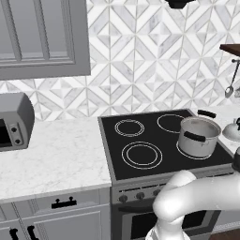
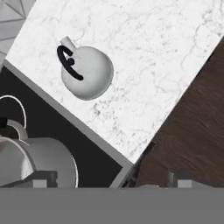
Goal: Pick the kettle from the counter and place it on a stove burner. Then turn the burner on.
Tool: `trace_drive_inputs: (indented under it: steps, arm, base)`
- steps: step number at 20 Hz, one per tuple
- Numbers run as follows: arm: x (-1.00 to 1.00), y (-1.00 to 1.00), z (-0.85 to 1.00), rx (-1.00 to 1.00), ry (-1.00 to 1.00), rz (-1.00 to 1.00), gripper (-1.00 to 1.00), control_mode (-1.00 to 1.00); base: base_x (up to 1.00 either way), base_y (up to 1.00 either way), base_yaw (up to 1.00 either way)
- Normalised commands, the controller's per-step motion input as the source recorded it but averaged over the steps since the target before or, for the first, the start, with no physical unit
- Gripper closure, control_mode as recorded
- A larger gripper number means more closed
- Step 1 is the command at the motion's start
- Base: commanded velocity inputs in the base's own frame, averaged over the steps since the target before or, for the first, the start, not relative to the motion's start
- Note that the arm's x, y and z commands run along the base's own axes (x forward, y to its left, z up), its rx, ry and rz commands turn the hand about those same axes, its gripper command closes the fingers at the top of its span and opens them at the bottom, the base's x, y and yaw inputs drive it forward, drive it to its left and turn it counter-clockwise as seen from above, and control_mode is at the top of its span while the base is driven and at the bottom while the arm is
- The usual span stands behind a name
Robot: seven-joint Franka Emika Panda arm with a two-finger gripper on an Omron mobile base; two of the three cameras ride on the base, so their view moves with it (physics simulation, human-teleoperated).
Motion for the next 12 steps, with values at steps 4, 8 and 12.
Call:
trace_drive_inputs:
  steps: [4,8,12]
  arm:
    - [0.24,0.37,-0.67,-0.22,0.00,0.04,-1.00,-1.00]
    - [0.53,0.34,-0.47,-0.08,0.00,0.03,-1.00,-1.00]
    - [0.31,0.09,-0.29,0.00,0.00,0.07,-1.00,-1.00]
  base:
    - [0.00,0.00,0.00]
    - [0.00,0.00,0.00]
    - [0.00,0.00,0.00]
